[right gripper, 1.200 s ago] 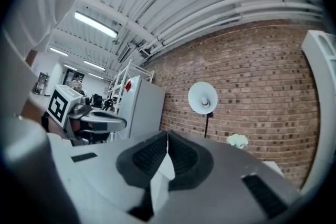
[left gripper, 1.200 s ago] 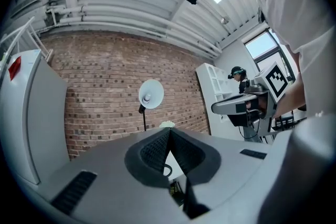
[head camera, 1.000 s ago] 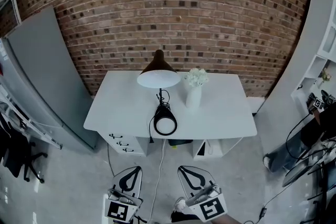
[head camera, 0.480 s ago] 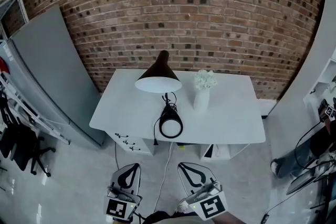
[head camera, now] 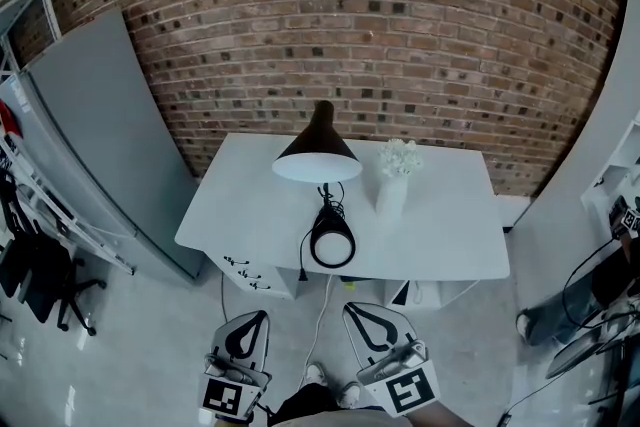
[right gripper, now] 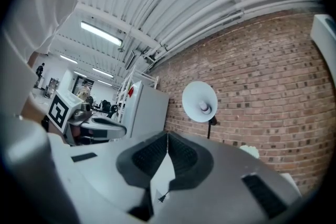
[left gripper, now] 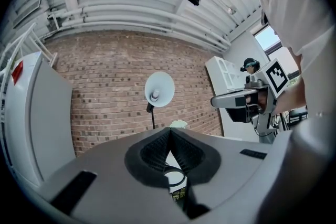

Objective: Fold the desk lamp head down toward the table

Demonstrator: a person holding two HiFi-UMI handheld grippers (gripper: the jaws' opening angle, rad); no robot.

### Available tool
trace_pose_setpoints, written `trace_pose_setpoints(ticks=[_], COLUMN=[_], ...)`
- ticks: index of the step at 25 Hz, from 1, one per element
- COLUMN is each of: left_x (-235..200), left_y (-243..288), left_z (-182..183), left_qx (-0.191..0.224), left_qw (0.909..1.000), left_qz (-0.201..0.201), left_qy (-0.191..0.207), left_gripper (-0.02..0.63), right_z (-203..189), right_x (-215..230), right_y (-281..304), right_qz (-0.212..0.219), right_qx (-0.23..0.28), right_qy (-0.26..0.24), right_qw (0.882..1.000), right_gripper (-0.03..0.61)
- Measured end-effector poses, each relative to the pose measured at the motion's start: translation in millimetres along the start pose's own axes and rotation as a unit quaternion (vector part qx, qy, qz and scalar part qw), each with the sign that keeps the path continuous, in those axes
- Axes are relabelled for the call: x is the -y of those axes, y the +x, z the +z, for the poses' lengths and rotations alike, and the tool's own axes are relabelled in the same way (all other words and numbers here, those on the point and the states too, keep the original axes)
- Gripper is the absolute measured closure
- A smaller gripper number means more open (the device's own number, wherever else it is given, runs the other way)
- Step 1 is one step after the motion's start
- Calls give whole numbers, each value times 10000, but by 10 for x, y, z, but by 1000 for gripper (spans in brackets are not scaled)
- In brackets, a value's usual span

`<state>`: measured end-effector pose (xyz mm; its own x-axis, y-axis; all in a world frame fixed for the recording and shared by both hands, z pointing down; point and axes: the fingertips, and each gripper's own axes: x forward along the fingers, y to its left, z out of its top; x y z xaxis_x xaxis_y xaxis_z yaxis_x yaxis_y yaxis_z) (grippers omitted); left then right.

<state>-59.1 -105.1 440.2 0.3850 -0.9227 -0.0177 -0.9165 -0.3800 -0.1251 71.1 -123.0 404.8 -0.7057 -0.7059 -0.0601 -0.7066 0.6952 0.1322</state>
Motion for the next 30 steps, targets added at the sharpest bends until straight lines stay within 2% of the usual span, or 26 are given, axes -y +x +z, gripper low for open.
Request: trace_pose_setpoints(ticks=[6, 15, 23, 30], left_x=[-183, -226, -266, -305], left_y=[117, 427, 664, 756], left_z=[80, 233, 508, 606], left_qx=[155, 347, 624, 741], left_qw=[9998, 9981, 9955, 9937], left_qz=[-120, -505, -718, -840], left_qy=[77, 52, -3, -88], left_gripper=[607, 606, 606, 606], right_z=[117, 455, 699, 931], right_x=[79, 275, 486, 603], right_y=[186, 453, 658, 865], right_qz=[-138, -425, -608, -685], right_qx=[-105, -50, 6, 67], right_qy=[-156, -583, -810, -1162], right_qw=[9997, 9974, 9949, 9908], right_gripper=[560, 559, 558, 558])
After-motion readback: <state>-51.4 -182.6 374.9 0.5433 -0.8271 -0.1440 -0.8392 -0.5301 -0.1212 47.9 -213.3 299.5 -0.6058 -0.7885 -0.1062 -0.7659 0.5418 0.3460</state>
